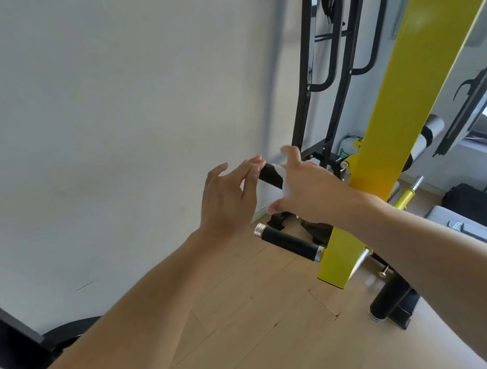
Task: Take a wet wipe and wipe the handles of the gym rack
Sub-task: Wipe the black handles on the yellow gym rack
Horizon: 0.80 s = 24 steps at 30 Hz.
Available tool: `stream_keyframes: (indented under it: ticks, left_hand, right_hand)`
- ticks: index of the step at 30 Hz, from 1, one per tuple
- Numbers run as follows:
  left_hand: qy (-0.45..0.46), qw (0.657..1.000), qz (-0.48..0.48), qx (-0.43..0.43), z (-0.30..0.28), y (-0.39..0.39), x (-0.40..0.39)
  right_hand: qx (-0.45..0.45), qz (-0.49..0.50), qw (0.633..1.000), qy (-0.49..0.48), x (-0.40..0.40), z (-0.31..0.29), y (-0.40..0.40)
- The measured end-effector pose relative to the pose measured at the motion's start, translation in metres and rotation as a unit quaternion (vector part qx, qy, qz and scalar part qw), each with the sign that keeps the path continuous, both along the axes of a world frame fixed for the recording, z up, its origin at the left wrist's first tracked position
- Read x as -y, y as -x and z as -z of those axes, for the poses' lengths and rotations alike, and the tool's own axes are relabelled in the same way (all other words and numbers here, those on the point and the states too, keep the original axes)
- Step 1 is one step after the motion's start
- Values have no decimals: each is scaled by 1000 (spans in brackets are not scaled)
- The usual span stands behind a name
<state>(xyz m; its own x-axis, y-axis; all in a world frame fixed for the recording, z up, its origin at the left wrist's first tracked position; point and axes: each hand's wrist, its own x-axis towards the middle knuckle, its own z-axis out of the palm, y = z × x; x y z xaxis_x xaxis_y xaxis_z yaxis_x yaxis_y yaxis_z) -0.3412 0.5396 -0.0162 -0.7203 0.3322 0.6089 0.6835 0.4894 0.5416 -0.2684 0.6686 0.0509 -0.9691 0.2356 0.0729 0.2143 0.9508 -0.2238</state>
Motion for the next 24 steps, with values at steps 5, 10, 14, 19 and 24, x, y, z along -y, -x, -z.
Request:
stream_keyframes:
  ticks: [5,10,14,19,24]
  left_hand:
    - [-8,1000,6,7,-2,0,1]
    - [19,999,22,20,-5,-1,-1]
    - [18,999,24,22,-7,-5,0]
    - [26,999,9,37,-13,-14,2]
    - [65,998,13,17,-12,-5,3]
  right_hand:
    - [8,-45,995,-87,4,-12,-28]
    - [-18,24,983,-183,10,-3,-31]
    - [-62,8,986,-158,9,-3,-23]
    - [-13,-24,996,-79,14,-10,1]
    - [75,-35,987,-134,8,-18,-6]
